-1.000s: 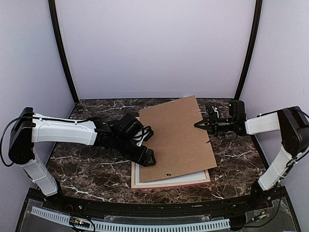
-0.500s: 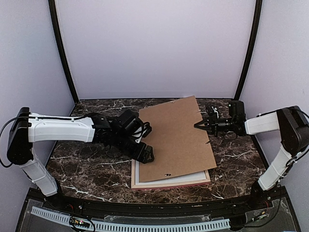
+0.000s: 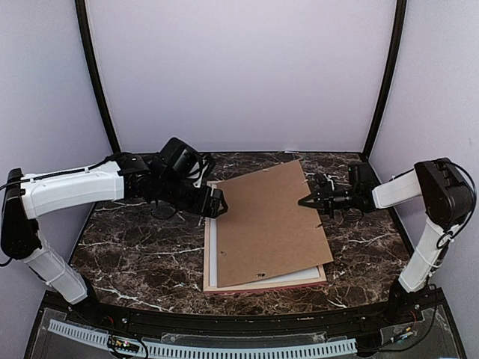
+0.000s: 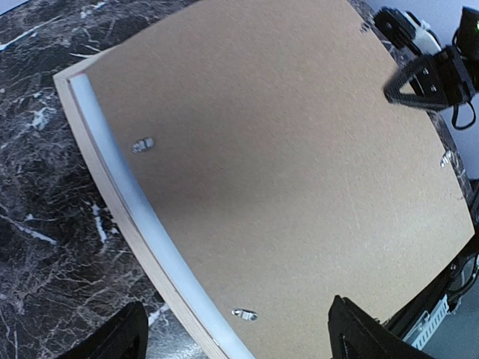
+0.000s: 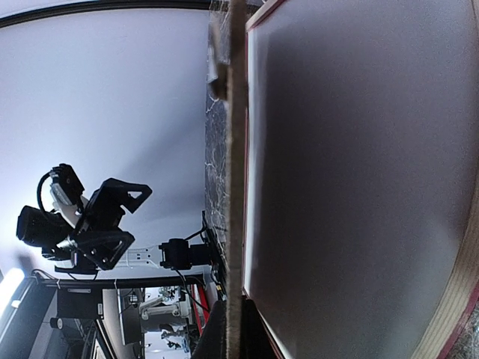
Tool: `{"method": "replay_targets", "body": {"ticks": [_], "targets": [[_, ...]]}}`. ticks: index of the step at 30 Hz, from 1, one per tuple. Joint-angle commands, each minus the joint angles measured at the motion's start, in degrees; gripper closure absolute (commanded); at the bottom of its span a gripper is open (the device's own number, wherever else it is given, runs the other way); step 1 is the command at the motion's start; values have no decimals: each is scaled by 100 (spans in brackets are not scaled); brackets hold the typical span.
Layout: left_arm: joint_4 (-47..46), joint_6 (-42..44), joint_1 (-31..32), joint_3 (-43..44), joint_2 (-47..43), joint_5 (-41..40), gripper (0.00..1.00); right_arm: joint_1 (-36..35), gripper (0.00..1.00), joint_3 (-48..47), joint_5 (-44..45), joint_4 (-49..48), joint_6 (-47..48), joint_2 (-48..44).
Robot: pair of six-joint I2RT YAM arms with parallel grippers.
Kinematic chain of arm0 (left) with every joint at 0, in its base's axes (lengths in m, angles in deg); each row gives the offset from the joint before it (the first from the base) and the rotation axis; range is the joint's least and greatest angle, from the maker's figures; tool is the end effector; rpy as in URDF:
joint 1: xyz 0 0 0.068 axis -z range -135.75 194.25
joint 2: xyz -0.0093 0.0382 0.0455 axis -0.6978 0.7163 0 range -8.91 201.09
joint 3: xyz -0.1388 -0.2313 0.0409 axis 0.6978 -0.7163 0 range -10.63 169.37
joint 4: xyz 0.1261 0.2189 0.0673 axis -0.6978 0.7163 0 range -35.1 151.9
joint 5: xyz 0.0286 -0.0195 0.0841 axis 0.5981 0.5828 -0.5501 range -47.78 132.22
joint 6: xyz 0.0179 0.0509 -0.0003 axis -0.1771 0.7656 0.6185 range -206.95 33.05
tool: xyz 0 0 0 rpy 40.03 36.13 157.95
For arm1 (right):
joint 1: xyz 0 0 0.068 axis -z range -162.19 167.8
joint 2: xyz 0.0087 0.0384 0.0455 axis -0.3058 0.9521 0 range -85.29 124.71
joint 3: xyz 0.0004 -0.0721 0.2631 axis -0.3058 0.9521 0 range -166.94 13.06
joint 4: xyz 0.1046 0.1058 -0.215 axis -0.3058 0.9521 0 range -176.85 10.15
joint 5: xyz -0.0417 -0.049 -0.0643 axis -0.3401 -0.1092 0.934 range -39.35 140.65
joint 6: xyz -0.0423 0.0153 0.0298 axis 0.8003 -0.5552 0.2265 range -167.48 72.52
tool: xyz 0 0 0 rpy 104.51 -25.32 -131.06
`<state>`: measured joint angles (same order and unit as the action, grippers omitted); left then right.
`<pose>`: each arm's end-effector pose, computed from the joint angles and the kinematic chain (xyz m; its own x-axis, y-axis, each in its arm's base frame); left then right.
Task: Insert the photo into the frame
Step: Adjust the fastener on the backboard, then place the backboard on the frame body.
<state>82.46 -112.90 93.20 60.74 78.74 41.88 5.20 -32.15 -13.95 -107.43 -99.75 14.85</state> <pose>0.2236 -0.2565 0.2902 -0.7377 0.1808 -0.6504 0.4766 0.8219 -0.3121 0.3152 0.1034 0.1569 -0.9866 0.1268 -0.1022 -0.0673 0.2539 0.9649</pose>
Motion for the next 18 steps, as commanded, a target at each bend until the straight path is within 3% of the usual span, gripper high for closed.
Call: {"method": "replay_targets", "body": {"ticks": [1,18], "targets": [[-45,-71,-278,-41,-322,-120,13,23,100,-193,-352,-403,55,104],[-214,-70,-386,-282,-59,-42,13,11,100,-177,-386,-800,-216,246]]}}
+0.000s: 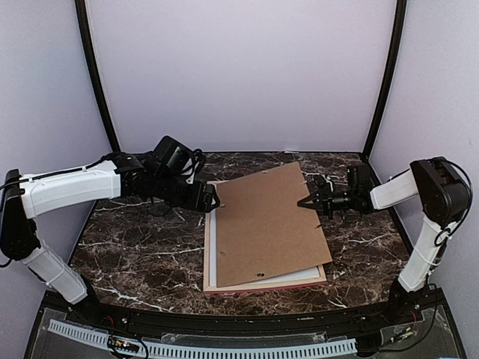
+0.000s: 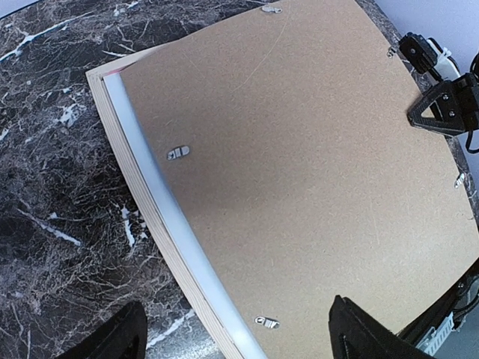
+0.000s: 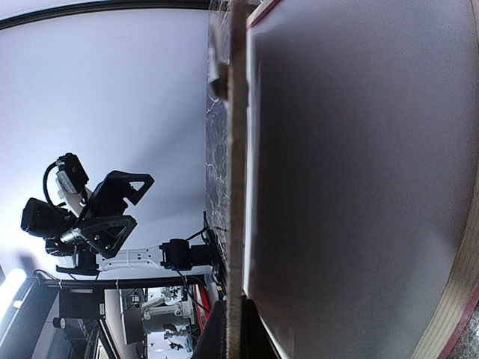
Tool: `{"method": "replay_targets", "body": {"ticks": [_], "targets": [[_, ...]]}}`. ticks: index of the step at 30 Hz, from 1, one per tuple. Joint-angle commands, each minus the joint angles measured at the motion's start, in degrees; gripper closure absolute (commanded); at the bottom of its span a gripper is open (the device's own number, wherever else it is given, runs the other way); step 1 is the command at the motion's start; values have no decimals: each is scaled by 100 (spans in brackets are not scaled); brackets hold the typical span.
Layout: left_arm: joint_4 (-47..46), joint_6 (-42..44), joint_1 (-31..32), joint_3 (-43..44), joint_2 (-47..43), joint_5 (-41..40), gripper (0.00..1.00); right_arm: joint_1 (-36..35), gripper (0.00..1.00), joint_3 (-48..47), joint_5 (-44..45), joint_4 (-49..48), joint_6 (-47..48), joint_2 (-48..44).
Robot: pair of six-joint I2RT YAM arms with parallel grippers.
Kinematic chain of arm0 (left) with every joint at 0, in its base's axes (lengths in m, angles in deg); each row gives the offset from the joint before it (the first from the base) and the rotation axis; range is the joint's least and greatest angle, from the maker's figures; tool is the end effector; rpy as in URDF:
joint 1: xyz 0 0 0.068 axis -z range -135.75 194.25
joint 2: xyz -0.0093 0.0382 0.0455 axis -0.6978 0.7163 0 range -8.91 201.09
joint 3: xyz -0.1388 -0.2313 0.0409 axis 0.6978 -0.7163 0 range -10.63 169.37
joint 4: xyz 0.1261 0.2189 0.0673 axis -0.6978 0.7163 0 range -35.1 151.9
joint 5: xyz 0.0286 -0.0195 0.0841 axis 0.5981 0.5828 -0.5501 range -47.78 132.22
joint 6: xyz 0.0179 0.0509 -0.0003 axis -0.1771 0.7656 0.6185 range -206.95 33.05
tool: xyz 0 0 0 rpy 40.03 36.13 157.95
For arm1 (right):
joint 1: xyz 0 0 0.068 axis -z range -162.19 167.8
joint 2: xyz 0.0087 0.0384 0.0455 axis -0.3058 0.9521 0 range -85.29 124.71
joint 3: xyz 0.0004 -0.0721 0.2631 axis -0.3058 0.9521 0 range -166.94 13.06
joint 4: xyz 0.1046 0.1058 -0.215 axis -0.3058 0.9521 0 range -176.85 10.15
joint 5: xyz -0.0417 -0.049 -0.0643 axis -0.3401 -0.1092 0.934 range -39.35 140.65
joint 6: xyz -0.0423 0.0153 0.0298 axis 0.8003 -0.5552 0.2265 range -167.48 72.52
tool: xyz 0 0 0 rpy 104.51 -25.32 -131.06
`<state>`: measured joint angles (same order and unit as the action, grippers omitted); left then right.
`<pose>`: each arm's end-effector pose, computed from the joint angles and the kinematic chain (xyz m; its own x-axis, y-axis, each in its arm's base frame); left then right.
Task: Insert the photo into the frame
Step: Place the backboard on the frame body.
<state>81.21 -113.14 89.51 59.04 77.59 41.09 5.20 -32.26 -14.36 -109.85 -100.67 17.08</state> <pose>0.2368 -0.2380 0.2885 -0.7408 0.1207 -0.6608 0.4158 0.8550 -0.3101 0.3190 0.1044 0.1485 -0.9880 0.1255 -0.0902 -0.0570 0.2466 0.9674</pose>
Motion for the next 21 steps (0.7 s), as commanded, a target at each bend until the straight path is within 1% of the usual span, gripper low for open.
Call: {"method": "replay_targets", "body": {"ticks": [1,13,21], "targets": [[-97,-45,-17,-122,81,40,13,12,100,-162,-345,-589,-148,33],[-148,-71,-17,-227,118,36,13,-6,100,-151,-372,-933,-364,174],[21,-48,-17,-198,132,-157,12,-57,100,-170,-372,-1261,-598,326]]}}
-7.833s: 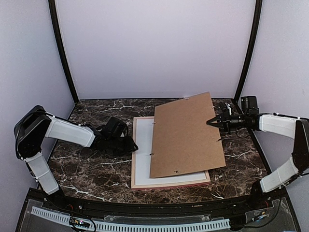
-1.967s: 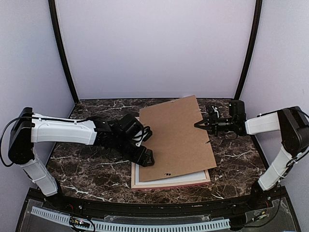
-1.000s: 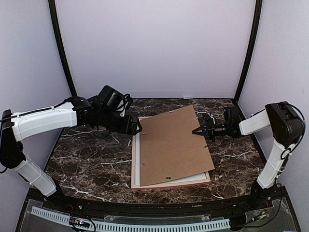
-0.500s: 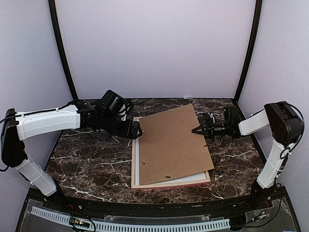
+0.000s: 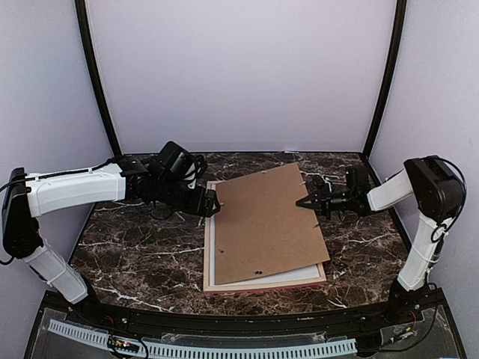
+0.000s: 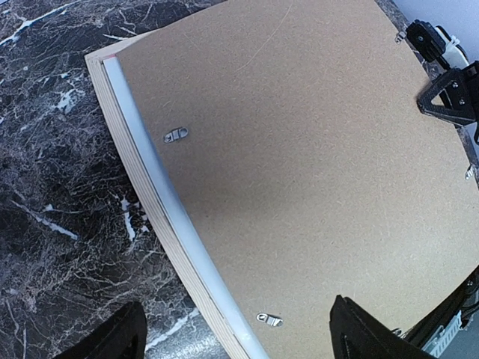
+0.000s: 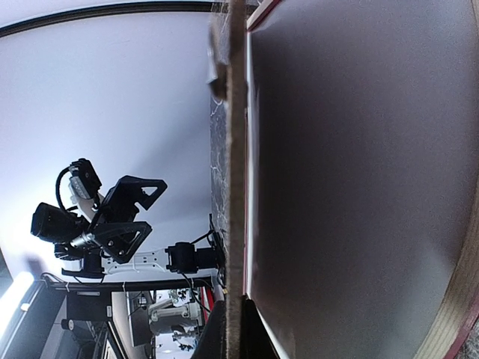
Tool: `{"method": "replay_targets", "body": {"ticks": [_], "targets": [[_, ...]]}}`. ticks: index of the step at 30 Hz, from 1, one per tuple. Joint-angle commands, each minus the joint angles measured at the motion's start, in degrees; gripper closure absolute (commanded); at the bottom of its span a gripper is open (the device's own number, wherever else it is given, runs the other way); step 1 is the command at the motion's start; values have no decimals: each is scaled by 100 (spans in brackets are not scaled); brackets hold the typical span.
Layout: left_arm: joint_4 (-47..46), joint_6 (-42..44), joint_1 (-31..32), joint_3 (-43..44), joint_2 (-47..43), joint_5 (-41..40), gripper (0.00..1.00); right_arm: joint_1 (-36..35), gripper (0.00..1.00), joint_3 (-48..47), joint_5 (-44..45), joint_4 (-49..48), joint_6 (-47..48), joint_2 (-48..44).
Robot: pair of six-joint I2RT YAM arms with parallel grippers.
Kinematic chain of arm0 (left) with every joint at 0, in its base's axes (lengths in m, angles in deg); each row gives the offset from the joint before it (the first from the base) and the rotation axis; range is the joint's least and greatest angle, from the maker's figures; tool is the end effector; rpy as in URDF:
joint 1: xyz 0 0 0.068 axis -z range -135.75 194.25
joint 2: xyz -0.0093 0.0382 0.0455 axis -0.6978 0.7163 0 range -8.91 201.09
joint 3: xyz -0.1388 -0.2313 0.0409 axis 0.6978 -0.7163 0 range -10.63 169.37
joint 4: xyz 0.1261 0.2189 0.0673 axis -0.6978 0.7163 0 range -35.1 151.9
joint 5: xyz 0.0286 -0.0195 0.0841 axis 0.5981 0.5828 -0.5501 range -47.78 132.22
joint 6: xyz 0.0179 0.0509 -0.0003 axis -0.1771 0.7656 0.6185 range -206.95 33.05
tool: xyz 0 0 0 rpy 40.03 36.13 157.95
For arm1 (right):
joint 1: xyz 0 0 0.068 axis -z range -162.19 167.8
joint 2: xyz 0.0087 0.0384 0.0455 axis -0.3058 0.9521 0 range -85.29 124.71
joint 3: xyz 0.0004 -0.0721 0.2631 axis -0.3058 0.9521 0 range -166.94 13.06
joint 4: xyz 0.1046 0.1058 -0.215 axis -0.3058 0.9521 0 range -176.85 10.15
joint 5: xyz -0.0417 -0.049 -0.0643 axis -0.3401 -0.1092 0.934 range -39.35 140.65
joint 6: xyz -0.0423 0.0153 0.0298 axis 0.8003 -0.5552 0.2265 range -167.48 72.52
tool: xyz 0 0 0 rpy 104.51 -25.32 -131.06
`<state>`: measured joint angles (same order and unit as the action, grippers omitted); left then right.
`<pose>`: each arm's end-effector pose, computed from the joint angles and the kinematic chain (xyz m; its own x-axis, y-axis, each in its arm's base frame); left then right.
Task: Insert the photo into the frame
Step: Place the backboard on the frame body.
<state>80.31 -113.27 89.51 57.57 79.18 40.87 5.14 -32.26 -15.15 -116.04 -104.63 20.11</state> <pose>0.2392 -0.2403 0.2725 -0.7581 0.1353 -0.6380 0.4043 0.8651 -0.2970 0.3251 0.1063 0.1401 -0.9888 0.1306 -0.0722 -0.0424 0.2184 0.9749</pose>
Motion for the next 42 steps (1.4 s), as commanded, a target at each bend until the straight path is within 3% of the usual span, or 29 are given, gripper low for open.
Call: {"method": "replay_targets", "body": {"ticks": [1,32,42], "targets": [[132,-33,-17,-52,-24,-145,12,-58,100,-170,-294,-678,-223,30],[280,-30,-21,-68,0,-208,11,-269,100,-287,-233,-975,-354,489],[239,-60,-23,-113,-1,-151,10,-271,100,-491,-49,-124,317,463]]}}
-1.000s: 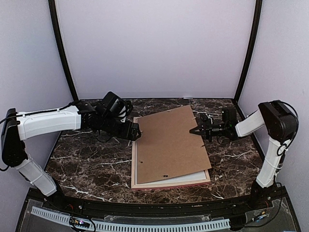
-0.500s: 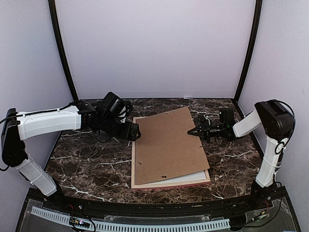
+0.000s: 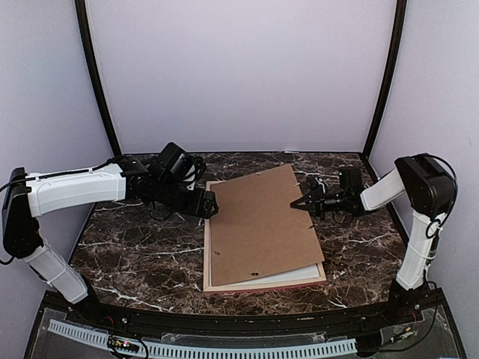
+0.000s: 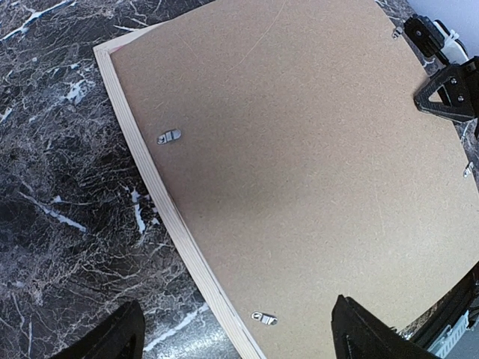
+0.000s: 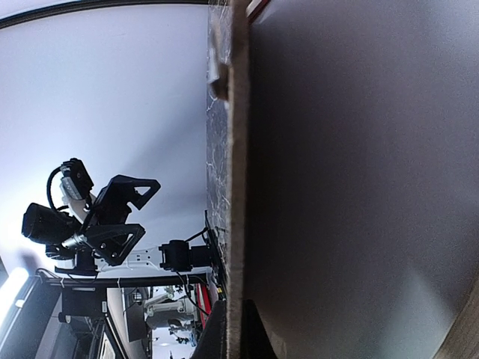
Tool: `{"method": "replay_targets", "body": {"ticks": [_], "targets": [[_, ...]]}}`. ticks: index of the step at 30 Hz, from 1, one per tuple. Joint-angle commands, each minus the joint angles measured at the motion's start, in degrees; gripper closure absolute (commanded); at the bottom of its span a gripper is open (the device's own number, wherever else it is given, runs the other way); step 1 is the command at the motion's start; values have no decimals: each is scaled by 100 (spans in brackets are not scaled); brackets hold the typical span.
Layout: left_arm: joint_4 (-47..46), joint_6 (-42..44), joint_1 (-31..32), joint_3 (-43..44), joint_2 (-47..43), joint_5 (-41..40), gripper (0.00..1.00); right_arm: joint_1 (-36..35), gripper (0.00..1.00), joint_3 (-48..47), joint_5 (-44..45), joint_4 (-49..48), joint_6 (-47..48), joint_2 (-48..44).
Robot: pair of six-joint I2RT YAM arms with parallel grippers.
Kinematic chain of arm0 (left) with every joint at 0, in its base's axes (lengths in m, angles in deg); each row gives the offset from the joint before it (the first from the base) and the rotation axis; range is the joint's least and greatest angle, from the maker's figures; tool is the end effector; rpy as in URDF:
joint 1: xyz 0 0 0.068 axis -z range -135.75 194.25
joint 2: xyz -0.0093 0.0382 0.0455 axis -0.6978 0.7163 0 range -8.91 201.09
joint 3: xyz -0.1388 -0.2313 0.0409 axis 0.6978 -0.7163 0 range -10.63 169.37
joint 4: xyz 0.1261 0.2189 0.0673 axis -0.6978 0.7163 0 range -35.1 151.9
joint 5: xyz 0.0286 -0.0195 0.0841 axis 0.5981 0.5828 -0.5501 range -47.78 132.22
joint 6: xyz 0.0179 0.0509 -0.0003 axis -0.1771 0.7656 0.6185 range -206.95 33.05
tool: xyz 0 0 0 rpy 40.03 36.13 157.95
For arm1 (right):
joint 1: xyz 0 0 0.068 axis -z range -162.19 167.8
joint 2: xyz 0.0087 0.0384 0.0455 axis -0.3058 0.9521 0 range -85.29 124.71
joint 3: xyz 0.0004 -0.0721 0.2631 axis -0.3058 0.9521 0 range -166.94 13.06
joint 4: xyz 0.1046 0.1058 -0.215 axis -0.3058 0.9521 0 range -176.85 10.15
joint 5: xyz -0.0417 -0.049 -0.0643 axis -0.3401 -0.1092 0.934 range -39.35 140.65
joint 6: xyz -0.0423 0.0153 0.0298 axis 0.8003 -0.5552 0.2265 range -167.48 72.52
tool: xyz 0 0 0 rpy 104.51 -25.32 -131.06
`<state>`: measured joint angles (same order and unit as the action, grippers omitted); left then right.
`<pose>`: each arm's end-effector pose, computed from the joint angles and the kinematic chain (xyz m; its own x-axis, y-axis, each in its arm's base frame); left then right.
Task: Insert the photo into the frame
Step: Place the backboard on the frame body.
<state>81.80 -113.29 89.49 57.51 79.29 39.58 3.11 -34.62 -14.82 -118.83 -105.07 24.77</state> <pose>0.2386 -0.2383 0.2696 -0.7661 0.1430 -0.6267 0.3876 0.8806 -0.2728 0.3342 0.1211 0.1272 -0.9920 0.1020 -0.0738 -0.0502 0.2169 0.9749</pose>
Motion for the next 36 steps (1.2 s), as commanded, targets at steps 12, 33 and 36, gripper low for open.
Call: {"method": "replay_targets", "body": {"ticks": [12,33,36], "targets": [[25,-63,-27,-161,48,33,11,-107,100,-268,296,922,956,-115],[-139,-112,-18,-237,229,204,10,-258,61,-527,1300,2436,1917,-410],[-145,-108,-18,-240,279,219,10,-292,57,-673,1527,2830,2155,-436]]}}
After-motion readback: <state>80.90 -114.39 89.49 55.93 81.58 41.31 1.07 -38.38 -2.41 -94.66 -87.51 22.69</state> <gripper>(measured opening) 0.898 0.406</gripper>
